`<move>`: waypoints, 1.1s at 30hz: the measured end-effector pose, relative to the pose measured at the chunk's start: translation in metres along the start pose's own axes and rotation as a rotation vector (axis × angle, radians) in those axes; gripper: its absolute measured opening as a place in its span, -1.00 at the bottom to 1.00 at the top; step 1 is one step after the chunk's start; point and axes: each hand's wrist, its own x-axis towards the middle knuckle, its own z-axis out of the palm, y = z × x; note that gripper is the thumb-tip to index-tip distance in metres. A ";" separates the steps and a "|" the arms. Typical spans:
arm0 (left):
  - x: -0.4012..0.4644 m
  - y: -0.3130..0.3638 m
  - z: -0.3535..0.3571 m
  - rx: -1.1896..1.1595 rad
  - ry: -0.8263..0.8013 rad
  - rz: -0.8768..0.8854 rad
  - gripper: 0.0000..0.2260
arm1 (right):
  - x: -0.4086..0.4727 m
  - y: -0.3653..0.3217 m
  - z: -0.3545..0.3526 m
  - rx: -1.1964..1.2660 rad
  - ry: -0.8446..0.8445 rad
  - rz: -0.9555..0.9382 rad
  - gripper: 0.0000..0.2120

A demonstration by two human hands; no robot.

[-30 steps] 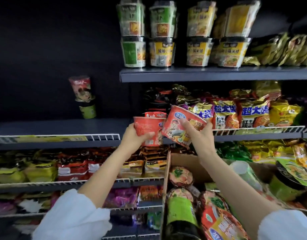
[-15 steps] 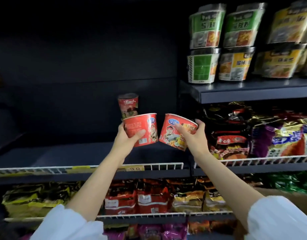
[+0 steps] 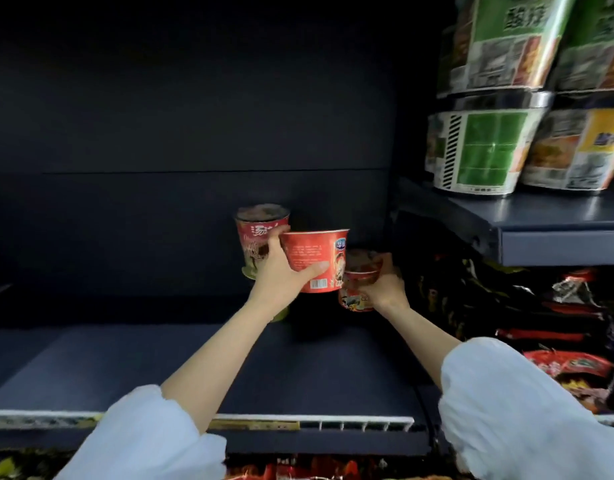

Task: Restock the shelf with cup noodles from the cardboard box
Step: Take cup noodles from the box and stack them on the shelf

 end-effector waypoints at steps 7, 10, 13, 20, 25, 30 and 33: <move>0.029 -0.014 0.020 0.082 -0.017 0.024 -0.23 | 0.012 0.020 0.021 -0.112 0.049 0.001 -0.14; 0.036 -0.018 0.026 0.099 -0.044 0.040 -0.25 | 0.007 0.024 0.030 -0.226 0.091 0.044 -0.15; 0.041 -0.019 0.032 0.089 -0.066 0.050 -0.28 | 0.005 0.032 0.032 -0.215 0.029 0.055 -0.12; 0.053 -0.019 0.044 0.048 -0.150 0.049 -0.28 | 0.012 0.042 0.023 -0.267 -0.175 0.020 -0.01; 0.064 -0.022 0.043 -0.013 -0.240 0.010 -0.22 | 0.016 0.021 -0.006 -0.080 -0.163 -0.050 -0.05; 0.074 -0.018 0.052 -0.073 -0.323 -0.008 -0.20 | 0.018 0.008 -0.036 0.398 -0.412 -0.080 -0.11; 0.080 -0.014 0.059 -0.047 -0.374 0.014 -0.15 | 0.020 0.004 -0.032 0.383 -0.231 -0.062 -0.17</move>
